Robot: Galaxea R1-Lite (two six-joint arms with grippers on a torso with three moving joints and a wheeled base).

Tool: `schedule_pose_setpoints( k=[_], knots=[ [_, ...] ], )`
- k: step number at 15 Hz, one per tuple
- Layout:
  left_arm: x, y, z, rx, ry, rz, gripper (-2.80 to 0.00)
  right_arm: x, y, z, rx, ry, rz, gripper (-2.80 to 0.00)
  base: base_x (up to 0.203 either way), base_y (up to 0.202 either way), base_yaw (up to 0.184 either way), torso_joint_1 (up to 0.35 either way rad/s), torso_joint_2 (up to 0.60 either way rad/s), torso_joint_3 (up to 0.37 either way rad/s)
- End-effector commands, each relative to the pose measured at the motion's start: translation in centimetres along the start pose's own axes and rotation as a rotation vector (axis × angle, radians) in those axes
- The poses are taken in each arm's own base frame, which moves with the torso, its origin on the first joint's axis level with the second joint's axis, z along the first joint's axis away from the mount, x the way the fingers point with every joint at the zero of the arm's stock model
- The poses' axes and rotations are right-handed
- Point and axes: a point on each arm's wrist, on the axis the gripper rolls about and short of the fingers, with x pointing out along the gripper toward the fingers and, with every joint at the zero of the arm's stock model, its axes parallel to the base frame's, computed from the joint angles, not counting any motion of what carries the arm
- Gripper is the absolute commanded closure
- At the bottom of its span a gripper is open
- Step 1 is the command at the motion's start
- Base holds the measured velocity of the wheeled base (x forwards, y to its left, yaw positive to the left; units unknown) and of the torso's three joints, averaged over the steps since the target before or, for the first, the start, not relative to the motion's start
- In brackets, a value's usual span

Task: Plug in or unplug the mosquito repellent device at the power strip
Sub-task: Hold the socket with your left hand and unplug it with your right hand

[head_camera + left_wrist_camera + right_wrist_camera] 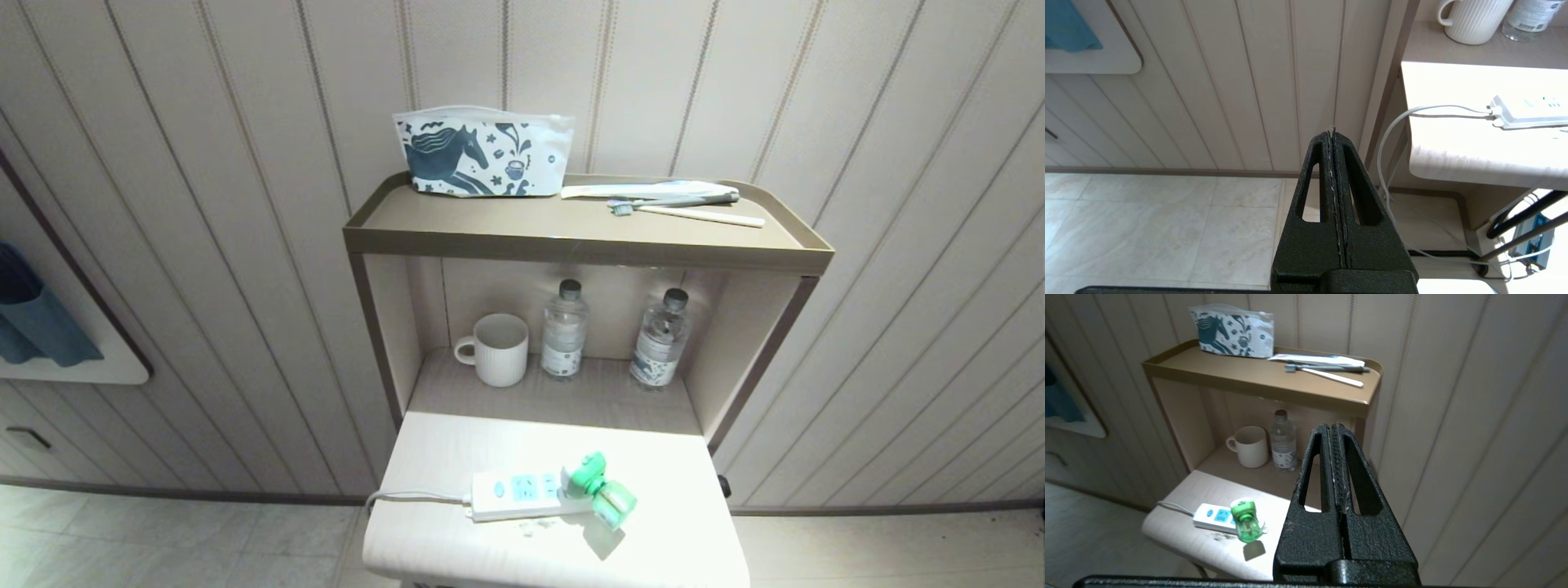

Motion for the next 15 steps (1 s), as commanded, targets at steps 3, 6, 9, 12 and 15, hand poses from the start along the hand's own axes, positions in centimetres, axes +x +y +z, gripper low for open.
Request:
schedule_pose_setpoints(
  k=[3,6,9,12,15],
  knots=[
    [0.0,0.0,0.0,0.000,0.002,0.000,0.00,13.5,-1.5,3.7,0.061,0.290,0.077,0.00,0.000,0.000,0.000,0.000,0.00,0.000],
    [0.0,0.0,0.0,0.000,0.002,0.000,0.00,22.4,-1.3,1.9,0.079,0.534,0.141,0.00,0.000,0.000,0.000,0.000,0.00,0.000],
    [0.0,0.0,0.0,0.000,0.002,0.000,0.00,28.5,0.5,-2.8,-0.010,0.769,0.235,0.00,0.000,0.000,0.000,0.000,0.00,0.000],
    [0.0,0.0,0.0,0.000,0.002,0.000,0.00,28.6,1.8,-6.2,-0.273,0.880,0.397,0.00,0.000,0.000,0.000,0.000,0.00,0.000],
    [0.0,0.0,0.0,0.000,0.002,0.000,0.00,28.3,4.6,-8.9,-0.441,0.955,0.512,0.00,0.000,0.000,0.000,0.000,0.00,0.000]
  ],
)
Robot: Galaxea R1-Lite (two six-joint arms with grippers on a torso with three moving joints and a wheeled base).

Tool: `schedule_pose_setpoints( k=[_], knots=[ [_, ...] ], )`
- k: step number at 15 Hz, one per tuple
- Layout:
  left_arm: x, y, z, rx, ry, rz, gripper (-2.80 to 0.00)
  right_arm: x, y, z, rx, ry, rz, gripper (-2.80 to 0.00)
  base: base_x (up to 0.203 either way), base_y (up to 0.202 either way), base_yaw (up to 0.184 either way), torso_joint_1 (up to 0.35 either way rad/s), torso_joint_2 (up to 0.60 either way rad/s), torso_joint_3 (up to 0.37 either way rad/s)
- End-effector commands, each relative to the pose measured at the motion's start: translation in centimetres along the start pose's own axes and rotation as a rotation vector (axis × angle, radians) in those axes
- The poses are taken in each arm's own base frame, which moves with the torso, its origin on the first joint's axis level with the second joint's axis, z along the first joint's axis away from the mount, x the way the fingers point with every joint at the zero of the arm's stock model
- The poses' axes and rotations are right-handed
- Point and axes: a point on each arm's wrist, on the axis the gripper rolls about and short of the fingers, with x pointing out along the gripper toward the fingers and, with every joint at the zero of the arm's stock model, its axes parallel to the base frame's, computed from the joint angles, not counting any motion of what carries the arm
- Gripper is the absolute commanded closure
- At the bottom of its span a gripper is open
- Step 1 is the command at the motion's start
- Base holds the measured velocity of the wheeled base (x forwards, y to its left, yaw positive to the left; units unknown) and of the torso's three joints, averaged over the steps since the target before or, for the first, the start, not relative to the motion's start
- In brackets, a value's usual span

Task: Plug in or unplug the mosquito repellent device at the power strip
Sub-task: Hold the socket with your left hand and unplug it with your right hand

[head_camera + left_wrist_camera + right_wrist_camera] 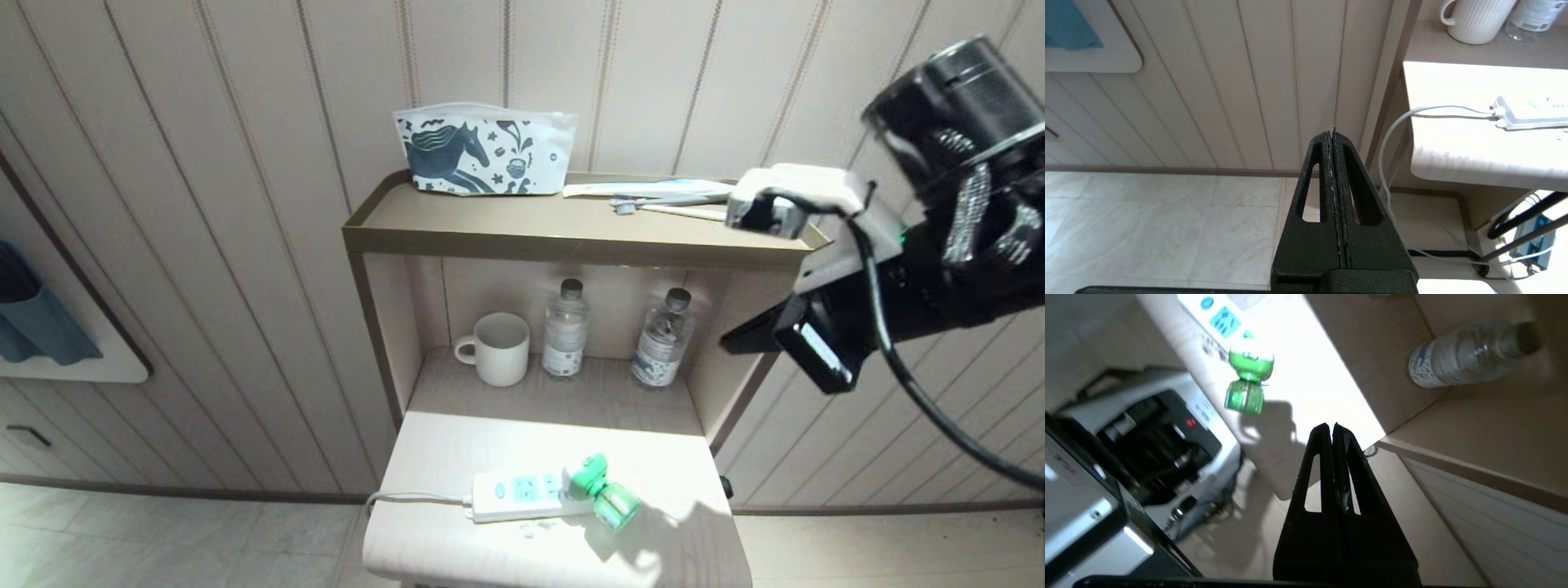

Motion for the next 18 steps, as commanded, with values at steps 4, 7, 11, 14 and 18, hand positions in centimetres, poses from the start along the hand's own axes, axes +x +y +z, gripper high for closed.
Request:
schedule_pose_setpoints(
  k=[4,7,11,14,18],
  knots=[
    [0.0,0.0,0.0,0.000,0.002,0.000,0.00,4.6,1.5,0.5,-0.105,0.116,0.052,0.00,0.000,0.000,0.000,0.000,0.00,0.000],
    [0.0,0.0,0.0,0.000,0.002,0.000,0.00,8.1,1.6,0.6,-0.105,0.187,0.045,-2.80,0.000,0.000,0.000,0.000,0.00,0.000],
    [0.0,0.0,0.0,0.000,0.002,0.000,0.00,12.8,2.6,0.7,-0.092,0.227,0.082,-2.80,0.000,0.000,0.000,0.000,0.00,0.000],
    [0.0,0.0,0.0,0.000,0.002,0.000,0.00,15.5,4.5,0.5,-0.127,0.280,0.135,-2.80,0.000,0.000,0.000,0.000,0.00,0.000],
    [0.0,0.0,0.0,0.000,0.002,0.000,0.00,18.6,5.1,-0.4,-0.125,0.349,0.162,-2.80,0.000,0.000,0.000,0.000,0.00,0.000]
  ],
)
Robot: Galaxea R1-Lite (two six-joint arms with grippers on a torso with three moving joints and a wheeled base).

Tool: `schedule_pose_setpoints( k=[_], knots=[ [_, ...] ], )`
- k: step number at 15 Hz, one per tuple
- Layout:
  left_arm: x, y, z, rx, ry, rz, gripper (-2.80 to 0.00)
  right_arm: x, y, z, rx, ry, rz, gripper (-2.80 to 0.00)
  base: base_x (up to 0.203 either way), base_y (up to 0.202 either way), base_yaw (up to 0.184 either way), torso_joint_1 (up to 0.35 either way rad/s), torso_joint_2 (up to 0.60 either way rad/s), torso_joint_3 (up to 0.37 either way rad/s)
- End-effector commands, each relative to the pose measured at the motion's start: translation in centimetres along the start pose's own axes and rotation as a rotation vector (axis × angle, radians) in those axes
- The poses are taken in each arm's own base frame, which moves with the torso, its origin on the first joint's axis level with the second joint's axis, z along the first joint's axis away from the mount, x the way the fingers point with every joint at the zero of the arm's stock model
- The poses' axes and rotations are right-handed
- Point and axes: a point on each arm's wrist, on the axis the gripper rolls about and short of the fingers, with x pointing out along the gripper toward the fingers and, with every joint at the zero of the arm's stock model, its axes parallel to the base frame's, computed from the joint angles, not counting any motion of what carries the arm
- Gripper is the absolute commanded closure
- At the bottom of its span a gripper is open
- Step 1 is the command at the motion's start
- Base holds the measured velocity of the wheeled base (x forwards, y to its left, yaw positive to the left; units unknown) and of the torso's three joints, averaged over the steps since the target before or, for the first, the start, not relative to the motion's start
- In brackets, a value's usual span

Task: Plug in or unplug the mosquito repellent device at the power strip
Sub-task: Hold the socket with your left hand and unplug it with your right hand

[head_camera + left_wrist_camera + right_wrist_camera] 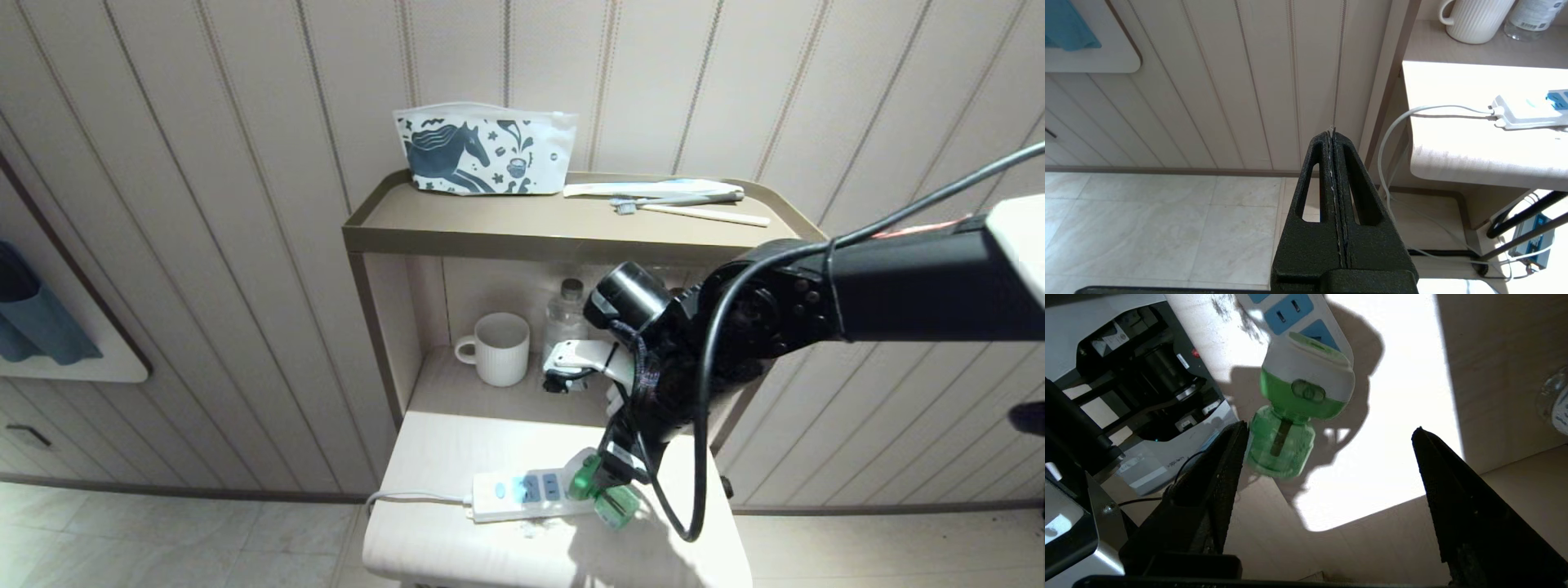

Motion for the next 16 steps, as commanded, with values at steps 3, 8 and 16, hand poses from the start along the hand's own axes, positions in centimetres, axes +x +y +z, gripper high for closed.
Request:
schedule_pose_setpoints(
  k=[3,8,16],
  knots=[
    [0.0,0.0,0.0,0.000,0.002,0.000,0.00,3.6,-0.1,0.3,-0.007,0.040,0.014,-2.80,0.000,0.000,0.000,0.000,0.00,0.000],
    [0.0,0.0,0.0,0.000,0.002,0.000,0.00,5.8,0.4,0.6,-0.017,0.078,0.034,-2.80,0.000,0.000,0.000,0.000,0.00,0.000],
    [0.0,0.0,0.0,0.000,0.002,0.000,0.00,7.5,0.1,1.5,0.117,0.084,0.024,-2.80,0.000,0.000,0.000,0.000,0.00,0.000]
  ],
)
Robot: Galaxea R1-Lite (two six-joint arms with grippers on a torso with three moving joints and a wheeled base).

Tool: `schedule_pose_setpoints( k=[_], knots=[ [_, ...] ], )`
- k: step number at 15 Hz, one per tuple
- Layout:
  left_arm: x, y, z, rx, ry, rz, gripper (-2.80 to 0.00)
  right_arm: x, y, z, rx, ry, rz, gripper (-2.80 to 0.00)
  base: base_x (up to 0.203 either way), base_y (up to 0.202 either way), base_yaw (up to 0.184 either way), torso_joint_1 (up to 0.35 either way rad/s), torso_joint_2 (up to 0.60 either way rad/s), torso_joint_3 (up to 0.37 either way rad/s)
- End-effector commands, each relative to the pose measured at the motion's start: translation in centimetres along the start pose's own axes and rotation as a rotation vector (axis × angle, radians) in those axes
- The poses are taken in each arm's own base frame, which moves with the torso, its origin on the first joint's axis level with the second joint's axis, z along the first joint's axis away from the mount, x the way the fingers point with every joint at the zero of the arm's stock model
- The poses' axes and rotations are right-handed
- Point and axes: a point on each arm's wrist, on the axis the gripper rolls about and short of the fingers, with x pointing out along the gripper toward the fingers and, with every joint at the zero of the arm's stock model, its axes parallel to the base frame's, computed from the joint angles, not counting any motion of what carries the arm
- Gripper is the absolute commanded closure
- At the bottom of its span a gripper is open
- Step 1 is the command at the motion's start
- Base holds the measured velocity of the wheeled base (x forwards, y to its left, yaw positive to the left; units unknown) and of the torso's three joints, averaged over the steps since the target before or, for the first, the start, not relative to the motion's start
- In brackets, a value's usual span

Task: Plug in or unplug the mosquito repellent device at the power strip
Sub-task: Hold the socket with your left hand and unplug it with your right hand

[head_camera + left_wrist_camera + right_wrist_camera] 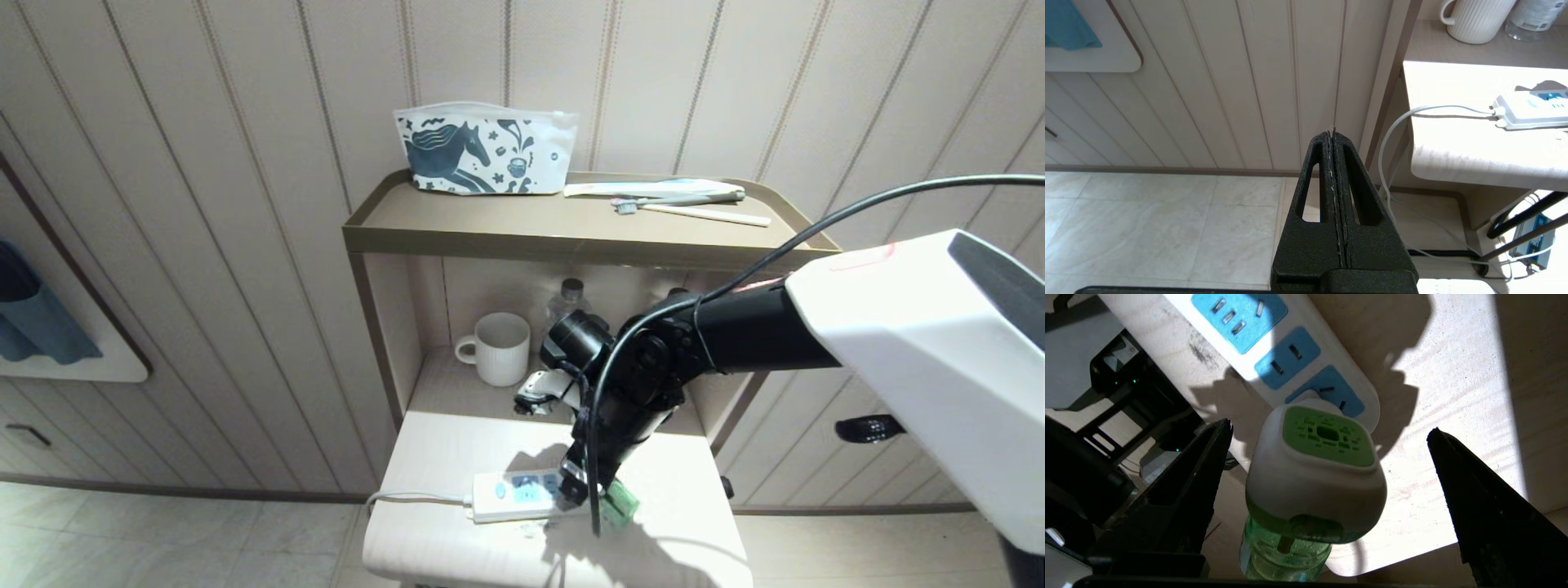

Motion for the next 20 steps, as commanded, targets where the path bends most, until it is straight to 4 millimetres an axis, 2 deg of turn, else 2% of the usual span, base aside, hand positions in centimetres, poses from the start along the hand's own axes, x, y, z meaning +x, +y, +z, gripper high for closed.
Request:
schedule_pose_setpoints(
  k=[1,5,6,13,20],
  knots=[
    [0.0,0.0,0.0,0.000,0.002,0.000,0.00,0.8,-0.1,0.3,0.014,0.009,0.001,-2.80,0.000,0.000,0.000,0.000,0.00,0.000],
    [0.0,0.0,0.0,0.000,0.002,0.000,0.00,1.8,-0.1,0.5,0.021,0.032,-0.020,-2.80,0.000,0.000,0.000,0.000,0.00,0.000],
    [0.0,0.0,0.0,0.000,0.002,0.000,0.00,1.9,-0.1,0.5,0.020,0.033,-0.019,0.00,0.000,0.000,0.000,0.000,0.00,0.000],
    [0.0,0.0,0.0,0.000,0.002,0.000,0.00,1.7,0.1,0.2,0.016,0.048,-0.041,0.00,0.000,0.000,0.000,0.000,0.00,0.000],
    [0.0,0.0,0.0,0.012,0.002,0.006,0.00,0.6,0.4,-0.4,0.012,0.043,-0.042,0.00,0.000,0.000,0.000,0.000,0.00,0.000]
  ],
)
